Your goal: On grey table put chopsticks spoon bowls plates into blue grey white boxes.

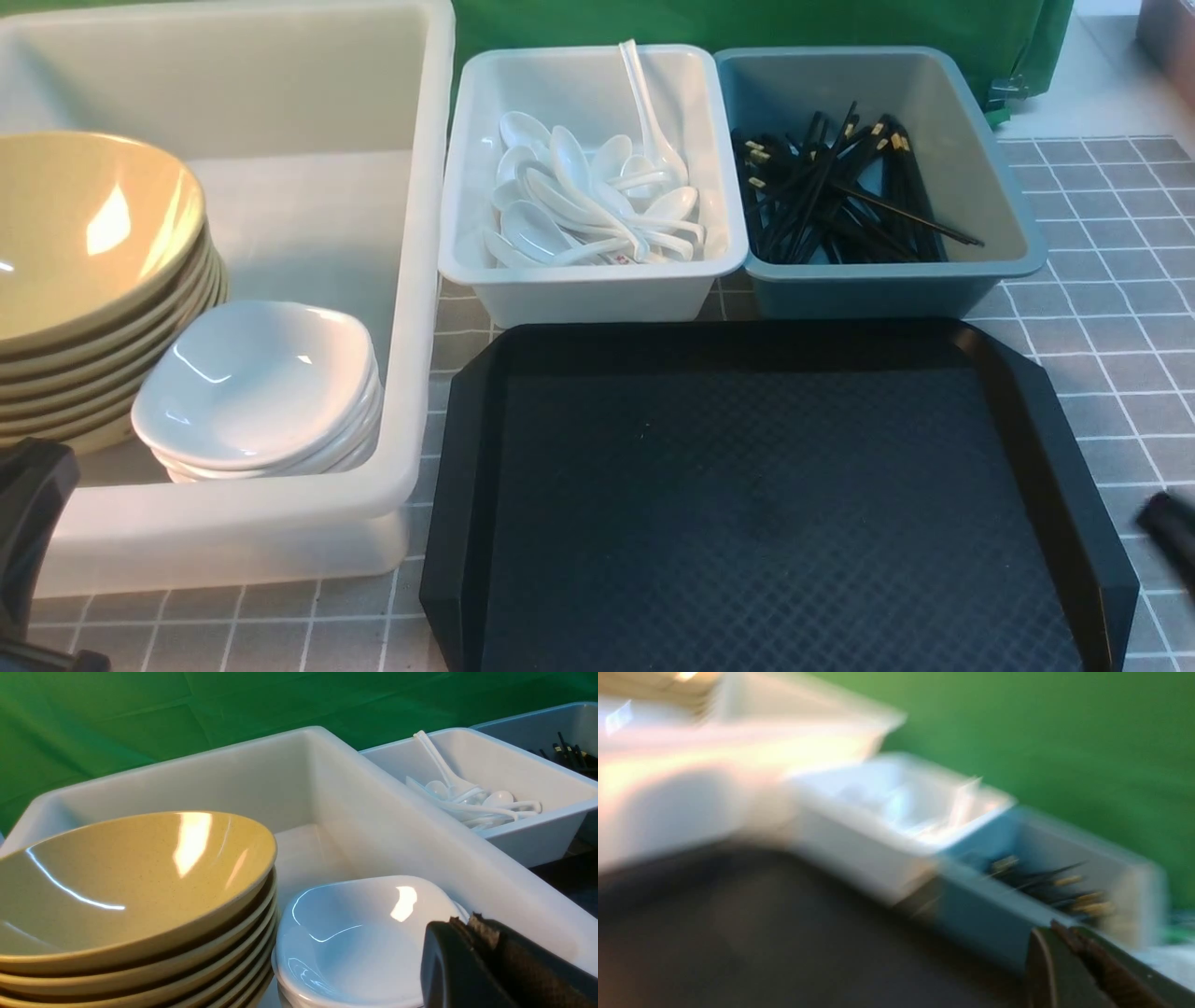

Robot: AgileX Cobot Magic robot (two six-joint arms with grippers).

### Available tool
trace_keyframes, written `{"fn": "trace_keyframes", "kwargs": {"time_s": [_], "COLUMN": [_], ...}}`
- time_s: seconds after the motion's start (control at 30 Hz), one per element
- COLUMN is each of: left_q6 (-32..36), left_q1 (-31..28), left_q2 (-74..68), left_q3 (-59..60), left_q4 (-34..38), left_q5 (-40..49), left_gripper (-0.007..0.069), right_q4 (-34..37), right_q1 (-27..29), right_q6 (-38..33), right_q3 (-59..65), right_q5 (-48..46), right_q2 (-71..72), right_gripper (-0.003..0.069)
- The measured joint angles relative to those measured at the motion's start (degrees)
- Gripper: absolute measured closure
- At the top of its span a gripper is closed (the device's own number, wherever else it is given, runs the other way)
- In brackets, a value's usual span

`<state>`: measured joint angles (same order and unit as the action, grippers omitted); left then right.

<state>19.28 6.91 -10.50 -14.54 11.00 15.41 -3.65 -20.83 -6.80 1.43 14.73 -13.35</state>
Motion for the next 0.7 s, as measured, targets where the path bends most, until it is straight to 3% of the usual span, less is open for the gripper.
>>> {"fn": "trace_keyframes", "kwargs": {"time_s": [0.13, 0.3, 0.5, 0.7], "left_q6": [0.0, 0.0, 0.0, 0.0], "left_q1": [0.1, 0.1, 0.1, 0.1], "left_q2": [0.0, 0.1, 0.1, 0.1], "left_q3": [0.0, 0.0, 0.0, 0.0], "left_q4": [0.0, 0.0, 0.0, 0.0], "left_q5": [0.1, 0.1, 0.5, 0.7], "left_gripper": [0.0633, 0.0633, 0.0633, 0.0633], "right_q4": [5.6, 6.5, 6.5, 6.5], "right_q1": [10.8, 19.1, 21.6, 21.6], "right_q6": [-0.2, -0.3, -0.4, -0.4], "right_q3": [0.2, 0.2, 0.2, 0.2], "right_q5": [-9.2, -19.3, -28.1, -30.5], "right_q2": [9.5, 13.8, 13.9, 14.0], "right_gripper": [0.0617, 0.0616, 0.0615, 0.0614]}}
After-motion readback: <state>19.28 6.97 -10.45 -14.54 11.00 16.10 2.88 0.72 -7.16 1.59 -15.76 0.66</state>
